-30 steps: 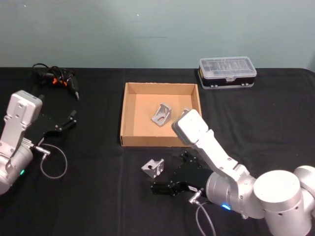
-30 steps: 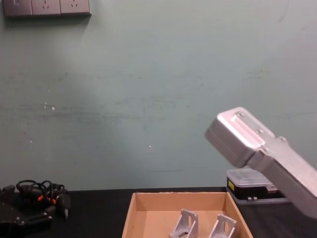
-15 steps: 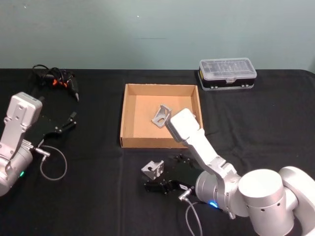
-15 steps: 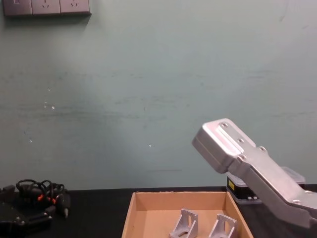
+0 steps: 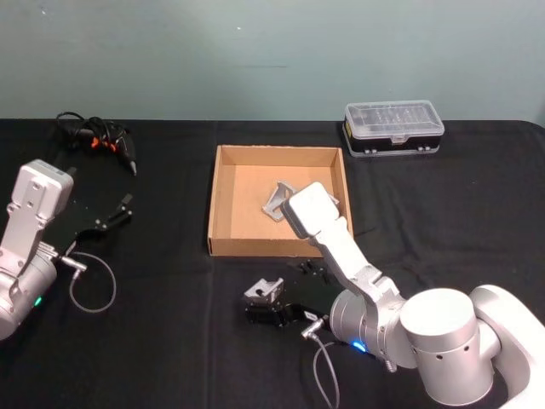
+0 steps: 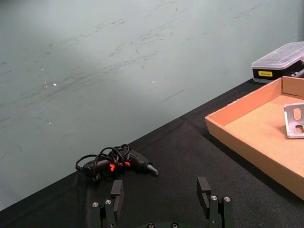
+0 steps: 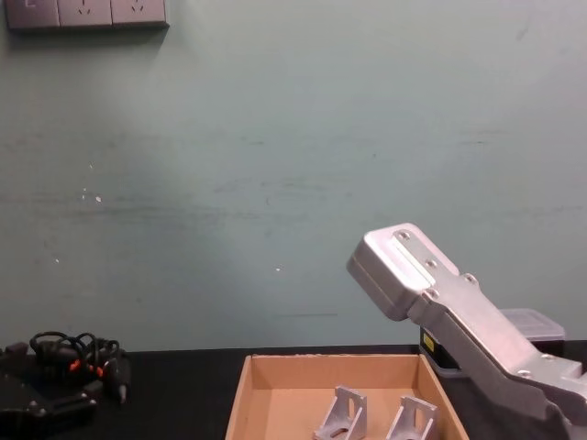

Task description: Use one hand to pick up the angle iron from the table and place it into the box.

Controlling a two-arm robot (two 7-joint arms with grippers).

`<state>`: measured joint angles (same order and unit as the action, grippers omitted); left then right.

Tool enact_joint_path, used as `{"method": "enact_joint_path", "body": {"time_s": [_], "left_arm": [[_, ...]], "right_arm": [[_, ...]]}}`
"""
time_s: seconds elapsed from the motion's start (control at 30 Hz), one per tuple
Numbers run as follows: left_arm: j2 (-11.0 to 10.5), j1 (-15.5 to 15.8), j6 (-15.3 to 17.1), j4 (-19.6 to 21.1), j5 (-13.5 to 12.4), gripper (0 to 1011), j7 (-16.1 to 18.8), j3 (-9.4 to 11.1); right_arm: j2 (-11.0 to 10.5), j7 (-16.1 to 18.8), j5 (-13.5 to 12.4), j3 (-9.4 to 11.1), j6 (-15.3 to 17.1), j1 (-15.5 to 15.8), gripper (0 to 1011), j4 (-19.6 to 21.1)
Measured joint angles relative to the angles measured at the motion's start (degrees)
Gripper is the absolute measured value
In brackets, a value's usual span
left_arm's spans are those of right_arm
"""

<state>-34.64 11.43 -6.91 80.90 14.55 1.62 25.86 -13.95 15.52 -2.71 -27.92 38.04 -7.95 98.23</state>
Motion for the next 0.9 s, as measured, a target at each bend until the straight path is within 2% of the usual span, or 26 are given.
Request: {"method": "enact_joint_path", "body": {"time_s": [0.37, 0.77, 0.9], "left_arm": [[0.00, 0.00, 0.00, 0.00, 0.00, 1011, 0.00, 0.00], [0.00, 0.00, 0.00, 0.00, 0.00, 1011, 0.00, 0.00], [0.00, 0.00, 0.00, 0.00, 0.00, 1011, 0.00, 0.00]], "right_arm": [[1.75, 0.73, 0.84, 0.82, -0.93, -0.41, 1003, -2.41], [1.90, 1.26, 0.86, 0.91, -1.13, -0.49, 1003, -2.74], [1.85, 1.26, 0.86, 0.89, -1.09, -0.47, 947, -2.67]]}}
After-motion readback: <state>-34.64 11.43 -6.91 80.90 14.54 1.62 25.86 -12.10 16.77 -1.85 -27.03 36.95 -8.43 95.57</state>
